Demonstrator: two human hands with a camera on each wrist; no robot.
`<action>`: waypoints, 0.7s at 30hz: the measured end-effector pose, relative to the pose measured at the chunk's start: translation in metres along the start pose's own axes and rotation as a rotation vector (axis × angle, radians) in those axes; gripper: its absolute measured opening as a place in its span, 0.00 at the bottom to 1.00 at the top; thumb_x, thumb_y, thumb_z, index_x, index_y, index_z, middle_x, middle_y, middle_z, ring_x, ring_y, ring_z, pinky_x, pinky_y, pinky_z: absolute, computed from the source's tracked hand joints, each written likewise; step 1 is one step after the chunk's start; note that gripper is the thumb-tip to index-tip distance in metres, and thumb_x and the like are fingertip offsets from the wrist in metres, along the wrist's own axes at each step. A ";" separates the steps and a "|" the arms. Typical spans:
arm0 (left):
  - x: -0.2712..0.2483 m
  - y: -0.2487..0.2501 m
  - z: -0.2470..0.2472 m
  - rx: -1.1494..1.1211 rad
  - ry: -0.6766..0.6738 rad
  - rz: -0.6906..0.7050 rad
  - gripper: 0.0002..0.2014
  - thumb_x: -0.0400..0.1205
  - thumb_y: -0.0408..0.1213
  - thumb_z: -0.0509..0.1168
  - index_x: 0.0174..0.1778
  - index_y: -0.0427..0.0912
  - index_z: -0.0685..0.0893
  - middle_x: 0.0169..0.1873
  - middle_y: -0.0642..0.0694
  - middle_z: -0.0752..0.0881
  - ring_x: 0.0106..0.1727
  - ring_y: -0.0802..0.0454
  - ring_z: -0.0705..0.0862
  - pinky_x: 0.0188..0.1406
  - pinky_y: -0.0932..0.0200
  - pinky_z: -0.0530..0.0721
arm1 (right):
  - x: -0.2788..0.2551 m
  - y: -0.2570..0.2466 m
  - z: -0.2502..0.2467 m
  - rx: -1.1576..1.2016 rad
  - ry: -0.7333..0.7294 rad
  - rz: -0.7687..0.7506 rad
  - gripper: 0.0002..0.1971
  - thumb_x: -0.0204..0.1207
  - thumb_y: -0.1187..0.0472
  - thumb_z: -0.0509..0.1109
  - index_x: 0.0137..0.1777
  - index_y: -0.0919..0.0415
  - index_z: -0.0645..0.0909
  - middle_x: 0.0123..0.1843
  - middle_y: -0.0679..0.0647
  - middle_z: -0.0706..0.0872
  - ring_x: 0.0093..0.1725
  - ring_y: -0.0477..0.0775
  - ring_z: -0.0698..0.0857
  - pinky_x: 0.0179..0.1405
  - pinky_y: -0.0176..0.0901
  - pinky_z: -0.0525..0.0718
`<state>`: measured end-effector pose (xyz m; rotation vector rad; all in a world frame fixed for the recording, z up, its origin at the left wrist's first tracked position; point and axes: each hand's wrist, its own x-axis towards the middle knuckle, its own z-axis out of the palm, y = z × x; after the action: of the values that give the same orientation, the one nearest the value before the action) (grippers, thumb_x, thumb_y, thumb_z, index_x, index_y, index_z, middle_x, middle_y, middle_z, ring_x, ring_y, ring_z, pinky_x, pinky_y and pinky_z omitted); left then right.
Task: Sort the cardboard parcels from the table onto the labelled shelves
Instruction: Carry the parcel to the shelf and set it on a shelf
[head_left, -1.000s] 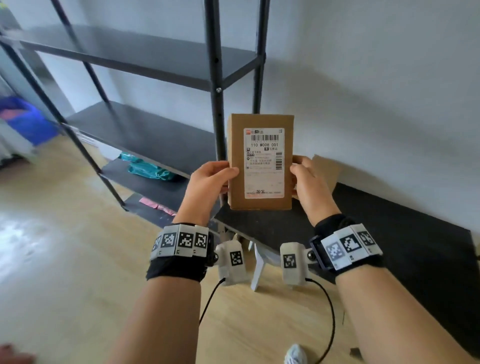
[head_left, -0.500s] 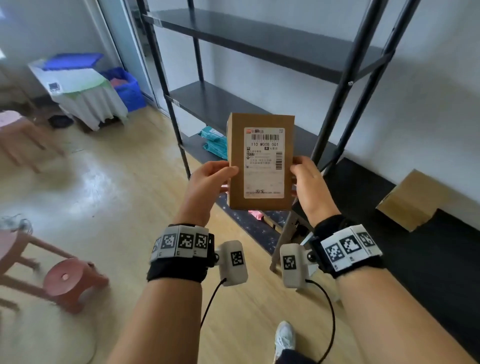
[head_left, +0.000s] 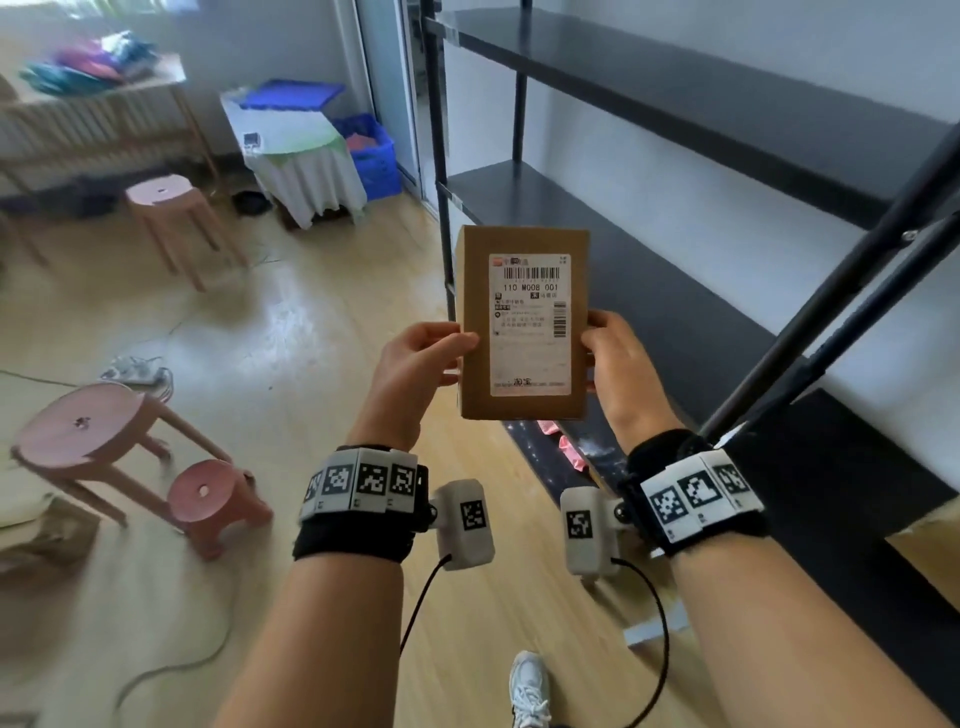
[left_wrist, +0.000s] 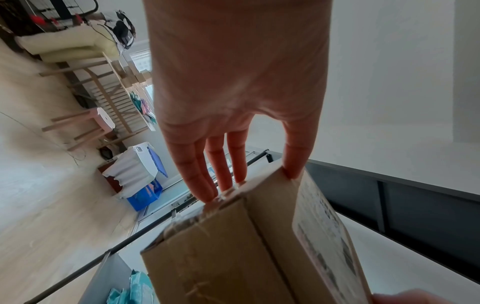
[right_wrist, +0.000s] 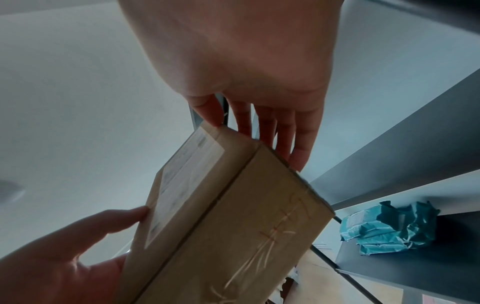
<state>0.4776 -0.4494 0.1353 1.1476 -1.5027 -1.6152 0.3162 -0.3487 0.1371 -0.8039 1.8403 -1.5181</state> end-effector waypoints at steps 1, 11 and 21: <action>0.005 0.002 0.001 -0.002 0.011 0.002 0.15 0.83 0.37 0.70 0.64 0.35 0.83 0.53 0.41 0.90 0.57 0.44 0.89 0.56 0.50 0.87 | 0.008 -0.002 0.000 0.012 -0.010 0.000 0.14 0.89 0.57 0.53 0.67 0.57 0.76 0.53 0.53 0.87 0.42 0.39 0.87 0.26 0.25 0.82; 0.062 0.014 0.014 -0.026 0.059 0.010 0.17 0.79 0.31 0.71 0.64 0.34 0.81 0.56 0.38 0.90 0.60 0.41 0.89 0.66 0.38 0.85 | 0.079 -0.013 -0.001 0.002 -0.068 -0.062 0.11 0.86 0.59 0.53 0.63 0.54 0.74 0.52 0.50 0.86 0.49 0.46 0.86 0.40 0.38 0.80; 0.117 0.019 -0.001 -0.055 0.096 0.014 0.17 0.79 0.30 0.72 0.63 0.34 0.81 0.57 0.37 0.90 0.59 0.41 0.89 0.64 0.41 0.86 | 0.140 -0.021 0.025 -0.017 -0.102 -0.069 0.13 0.84 0.59 0.54 0.62 0.52 0.76 0.53 0.52 0.88 0.53 0.51 0.87 0.47 0.49 0.86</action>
<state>0.4284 -0.5567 0.1342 1.1653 -1.3943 -1.5606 0.2492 -0.4762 0.1428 -0.9440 1.7698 -1.4778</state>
